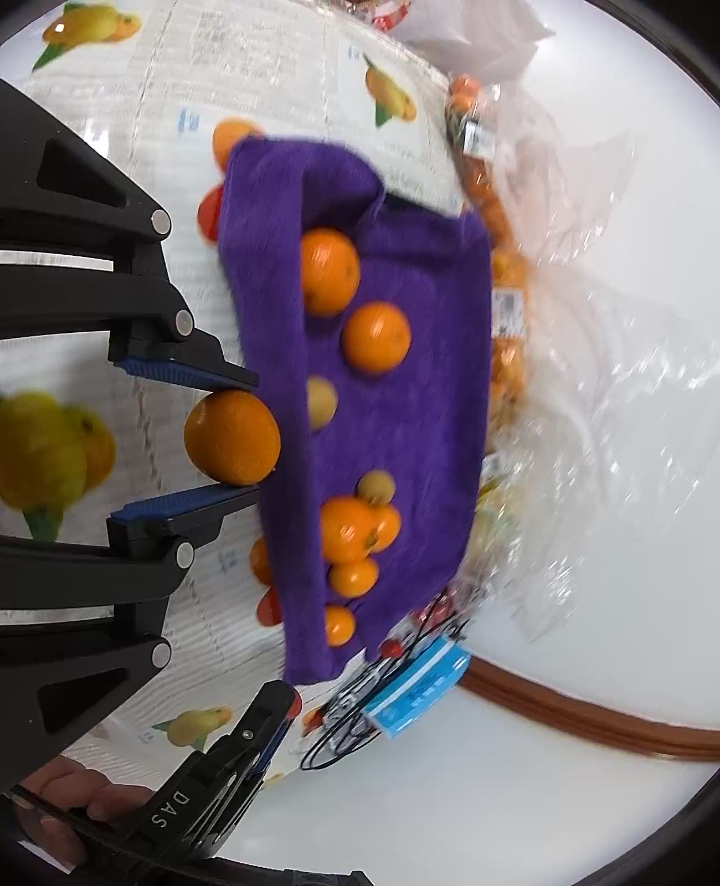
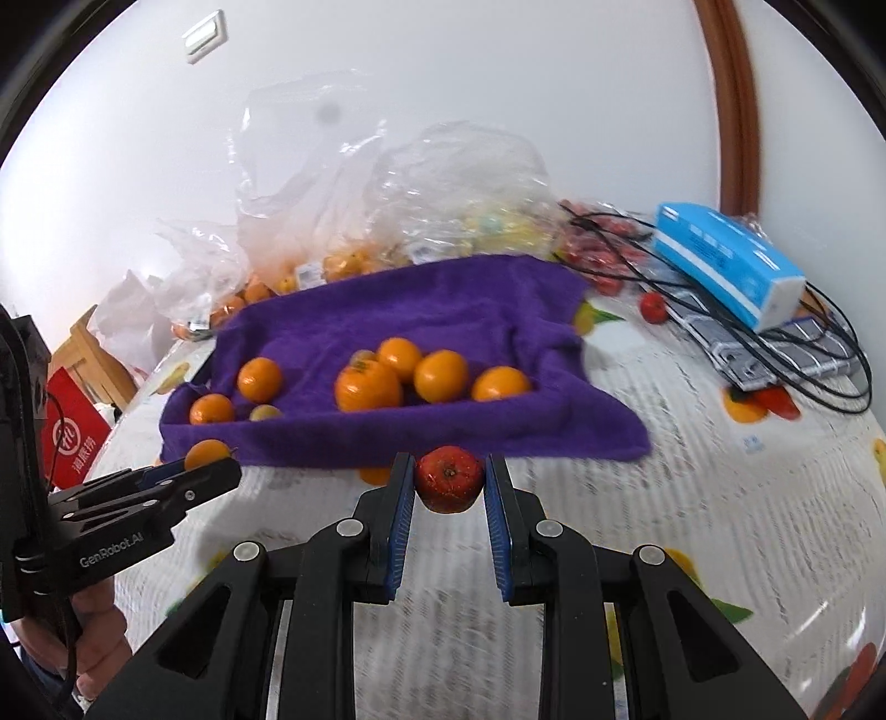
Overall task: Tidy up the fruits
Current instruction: 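Carry the red tomato and the orange over the purple towel, then lower both fruits onto the towel and open both tools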
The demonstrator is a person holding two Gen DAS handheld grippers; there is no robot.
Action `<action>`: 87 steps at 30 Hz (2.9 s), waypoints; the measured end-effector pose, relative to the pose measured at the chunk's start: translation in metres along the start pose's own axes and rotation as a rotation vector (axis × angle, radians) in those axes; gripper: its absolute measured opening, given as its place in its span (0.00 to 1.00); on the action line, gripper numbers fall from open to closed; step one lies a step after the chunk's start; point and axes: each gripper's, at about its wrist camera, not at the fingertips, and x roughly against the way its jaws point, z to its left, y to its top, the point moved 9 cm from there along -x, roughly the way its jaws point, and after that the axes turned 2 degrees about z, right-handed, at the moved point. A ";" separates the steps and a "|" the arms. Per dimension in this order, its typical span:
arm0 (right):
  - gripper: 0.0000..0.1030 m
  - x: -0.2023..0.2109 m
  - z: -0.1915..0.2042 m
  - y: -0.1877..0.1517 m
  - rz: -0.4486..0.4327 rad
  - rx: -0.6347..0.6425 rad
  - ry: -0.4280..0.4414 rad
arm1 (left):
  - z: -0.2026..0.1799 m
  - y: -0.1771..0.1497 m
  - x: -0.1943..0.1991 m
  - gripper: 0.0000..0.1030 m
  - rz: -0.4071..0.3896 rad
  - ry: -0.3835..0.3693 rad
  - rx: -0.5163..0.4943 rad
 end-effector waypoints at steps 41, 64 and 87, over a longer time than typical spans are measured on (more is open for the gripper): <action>0.25 -0.041 0.040 0.102 -0.105 0.068 0.024 | 0.060 0.082 -0.024 0.31 -0.080 0.090 0.112; 0.25 -0.105 -0.002 0.062 0.040 0.038 -0.073 | 0.054 0.066 -0.053 0.31 -0.070 -0.009 0.129; 0.53 -0.088 0.007 0.068 0.018 0.032 -0.044 | 0.040 0.067 -0.044 0.54 -0.077 -0.007 0.079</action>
